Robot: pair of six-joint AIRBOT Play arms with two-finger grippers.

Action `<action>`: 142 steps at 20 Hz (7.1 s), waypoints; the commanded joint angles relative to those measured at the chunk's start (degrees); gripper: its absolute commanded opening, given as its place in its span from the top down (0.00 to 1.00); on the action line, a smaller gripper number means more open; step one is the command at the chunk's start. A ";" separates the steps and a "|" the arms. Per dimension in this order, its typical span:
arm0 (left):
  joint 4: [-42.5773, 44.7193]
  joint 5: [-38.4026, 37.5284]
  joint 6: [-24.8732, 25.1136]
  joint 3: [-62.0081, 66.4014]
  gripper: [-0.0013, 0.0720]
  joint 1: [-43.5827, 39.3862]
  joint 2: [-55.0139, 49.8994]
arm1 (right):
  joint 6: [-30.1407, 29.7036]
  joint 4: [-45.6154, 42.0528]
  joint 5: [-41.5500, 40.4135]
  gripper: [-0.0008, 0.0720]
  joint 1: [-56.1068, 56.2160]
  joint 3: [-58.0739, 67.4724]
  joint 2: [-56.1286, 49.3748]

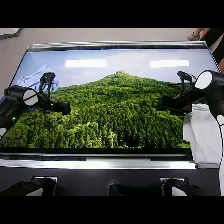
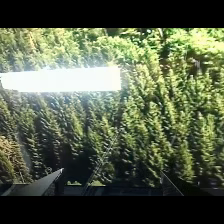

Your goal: Fold the shirts.

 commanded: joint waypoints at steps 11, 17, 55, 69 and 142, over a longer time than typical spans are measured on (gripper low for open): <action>0.02 0.00 0.00 -0.02 0.06 -0.04 0.04 | 0.00 0.02 0.00 0.06 0.02 0.00 -0.04; -0.15 5.05 -1.25 -0.07 0.06 -0.04 -0.42 | 0.02 0.15 -0.92 0.06 0.02 -0.02 -0.04; -31.52 21.66 6.19 14.78 0.92 50.07 -32.20 | 7.56 1.95 -4.48 0.06 0.07 -0.02 -0.07; -39.34 23.65 16.72 14.67 0.95 29.92 15.50 | 7.04 7.04 -0.94 0.06 0.07 0.00 0.50; -31.26 22.95 24.37 37.90 0.95 6.27 19.76 | -15.63 11.39 -26.01 0.92 7.50 30.40 21.51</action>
